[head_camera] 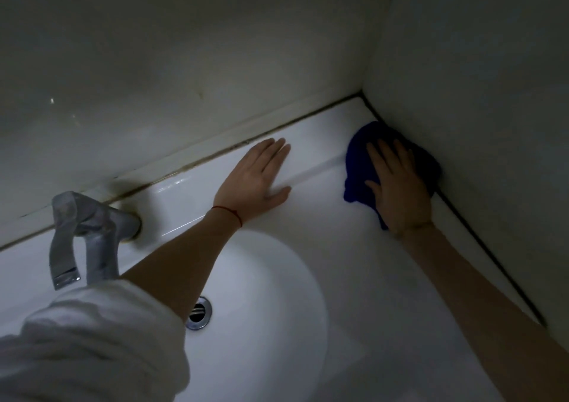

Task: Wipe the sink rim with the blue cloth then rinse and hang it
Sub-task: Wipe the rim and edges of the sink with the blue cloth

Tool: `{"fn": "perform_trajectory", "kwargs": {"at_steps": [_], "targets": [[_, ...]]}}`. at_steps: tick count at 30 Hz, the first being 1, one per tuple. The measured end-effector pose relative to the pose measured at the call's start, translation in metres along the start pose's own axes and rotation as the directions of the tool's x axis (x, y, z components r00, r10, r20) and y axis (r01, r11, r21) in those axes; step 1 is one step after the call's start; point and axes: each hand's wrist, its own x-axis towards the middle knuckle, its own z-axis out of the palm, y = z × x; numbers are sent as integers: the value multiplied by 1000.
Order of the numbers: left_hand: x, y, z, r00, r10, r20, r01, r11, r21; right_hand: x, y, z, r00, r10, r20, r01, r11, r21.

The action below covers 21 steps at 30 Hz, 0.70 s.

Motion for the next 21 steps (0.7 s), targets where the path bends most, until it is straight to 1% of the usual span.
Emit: {"fn": "perform_trajectory", "kwargs": {"at_steps": [3, 5, 11, 13, 15, 19, 21], "targets": [[0, 0, -1, 1000, 5, 0, -5, 1000, -11, 24, -7, 1, 999, 12, 42, -10, 999, -47], [0, -2, -1, 1000, 10, -5, -10, 1000, -12, 12, -5, -2, 998, 14, 54, -12, 999, -49], [-1, -2, 2, 1000, 5, -23, -5, 1000, -18, -104, 21, -12, 998, 64, -22, -65, 994, -86], [-1, -2, 3, 1000, 3, -28, -3, 1000, -21, -119, 24, -11, 995, 67, -70, -72, 995, -74], [-1, -2, 4, 1000, -1, -22, 1, 1000, -20, -105, 21, -10, 994, 83, -69, -86, 995, -43], [-1, -2, 3, 1000, -11, -1, 11, 1000, -15, -35, 3, -5, 999, 50, -11, -50, 999, -11], [0, -2, 3, 1000, -10, 7, 10, 1000, -9, -17, 0, -2, 999, 41, 19, -41, 999, -1]]}}
